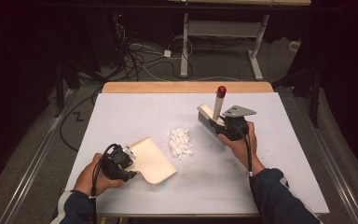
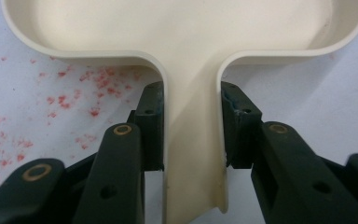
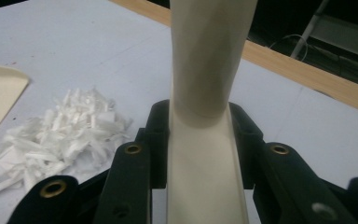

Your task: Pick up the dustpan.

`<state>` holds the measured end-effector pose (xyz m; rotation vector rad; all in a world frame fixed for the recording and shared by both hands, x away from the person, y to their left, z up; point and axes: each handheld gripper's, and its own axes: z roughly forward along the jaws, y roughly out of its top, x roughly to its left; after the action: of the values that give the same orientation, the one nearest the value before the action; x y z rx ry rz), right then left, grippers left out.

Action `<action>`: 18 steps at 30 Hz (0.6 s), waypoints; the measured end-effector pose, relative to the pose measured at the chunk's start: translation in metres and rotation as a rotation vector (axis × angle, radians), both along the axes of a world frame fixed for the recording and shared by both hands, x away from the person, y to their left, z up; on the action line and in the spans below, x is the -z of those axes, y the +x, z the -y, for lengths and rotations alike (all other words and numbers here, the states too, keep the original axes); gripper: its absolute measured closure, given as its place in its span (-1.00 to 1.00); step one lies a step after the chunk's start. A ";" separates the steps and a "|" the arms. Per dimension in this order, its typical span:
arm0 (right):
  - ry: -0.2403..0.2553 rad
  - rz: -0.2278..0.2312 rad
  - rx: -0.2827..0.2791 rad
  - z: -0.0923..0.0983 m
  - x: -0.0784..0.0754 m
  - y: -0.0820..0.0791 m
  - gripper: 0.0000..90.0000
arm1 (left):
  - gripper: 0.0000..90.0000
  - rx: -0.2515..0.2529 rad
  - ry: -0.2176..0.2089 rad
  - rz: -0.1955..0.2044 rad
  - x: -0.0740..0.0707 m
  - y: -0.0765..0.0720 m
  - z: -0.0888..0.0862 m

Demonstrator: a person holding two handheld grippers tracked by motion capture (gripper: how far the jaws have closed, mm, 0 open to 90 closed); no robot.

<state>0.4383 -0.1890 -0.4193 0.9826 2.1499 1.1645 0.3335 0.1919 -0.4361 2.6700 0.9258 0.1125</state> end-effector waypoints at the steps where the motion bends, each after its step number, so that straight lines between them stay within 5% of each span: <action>1: 0.000 0.000 0.003 0.002 0.000 0.001 0.50 | 0.40 0.000 0.000 0.000 0.000 0.000 0.000; 18: -0.004 0.001 -0.001 0.004 0.000 0.002 0.50 | 0.40 0.006 0.007 -0.014 0.005 0.001 0.000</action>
<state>0.4399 -0.1925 -0.4195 0.9787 2.1517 1.1604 0.3344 0.1921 -0.4414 2.6836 0.9235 0.0957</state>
